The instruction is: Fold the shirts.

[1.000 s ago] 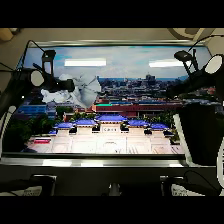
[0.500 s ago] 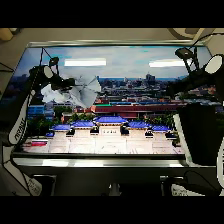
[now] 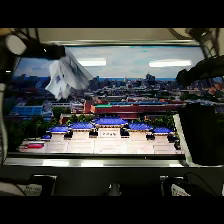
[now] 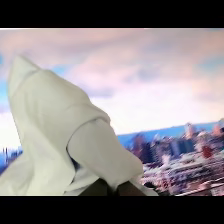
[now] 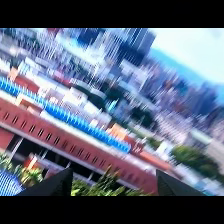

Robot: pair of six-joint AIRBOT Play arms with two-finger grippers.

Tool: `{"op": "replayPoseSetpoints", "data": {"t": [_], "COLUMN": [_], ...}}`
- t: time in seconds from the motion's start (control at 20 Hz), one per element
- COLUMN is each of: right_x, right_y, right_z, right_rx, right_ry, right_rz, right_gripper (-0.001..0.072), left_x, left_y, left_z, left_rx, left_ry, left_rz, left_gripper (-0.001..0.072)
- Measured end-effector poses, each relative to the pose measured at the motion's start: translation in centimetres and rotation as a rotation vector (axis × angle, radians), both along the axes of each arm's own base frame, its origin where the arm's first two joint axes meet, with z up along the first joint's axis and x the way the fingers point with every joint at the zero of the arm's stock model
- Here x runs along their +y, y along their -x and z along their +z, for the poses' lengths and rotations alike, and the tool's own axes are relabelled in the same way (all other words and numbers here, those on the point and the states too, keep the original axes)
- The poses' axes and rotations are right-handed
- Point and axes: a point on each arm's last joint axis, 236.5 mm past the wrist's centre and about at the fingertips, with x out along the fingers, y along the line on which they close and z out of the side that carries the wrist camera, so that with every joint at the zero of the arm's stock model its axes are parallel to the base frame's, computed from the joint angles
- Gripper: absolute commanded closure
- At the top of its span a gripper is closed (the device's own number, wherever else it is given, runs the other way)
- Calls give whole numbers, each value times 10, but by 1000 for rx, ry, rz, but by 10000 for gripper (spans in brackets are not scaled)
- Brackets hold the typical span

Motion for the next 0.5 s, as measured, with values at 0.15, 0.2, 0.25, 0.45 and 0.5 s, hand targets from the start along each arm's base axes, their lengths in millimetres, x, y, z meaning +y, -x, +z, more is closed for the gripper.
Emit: {"op": "replayPoseSetpoints", "data": {"t": [0.15,0.2,0.25,0.45,0.5], "right_x": [2,3,4,7,6], "right_y": [31,45,60,117,128], "right_z": [71,91,106,128,122], "right_rx": [-183,-233,-270,-283,-248], "right_ry": [14,17,20,36,41], "right_rz": [0,0,1,7,9], "right_gripper": [180,180,180,180,181], "left_x": [-46,-61,-73,-135,-148], "left_y": [73,96,115,164,171], "left_z": [92,105,110,68,47], "left_rx": [-185,-210,-220,-116,-74], "left_ry": [28,34,33,1,-16], "left_rz": [-137,-183,-226,-406,-439], "left_gripper": [682,682,682,682,682]}}
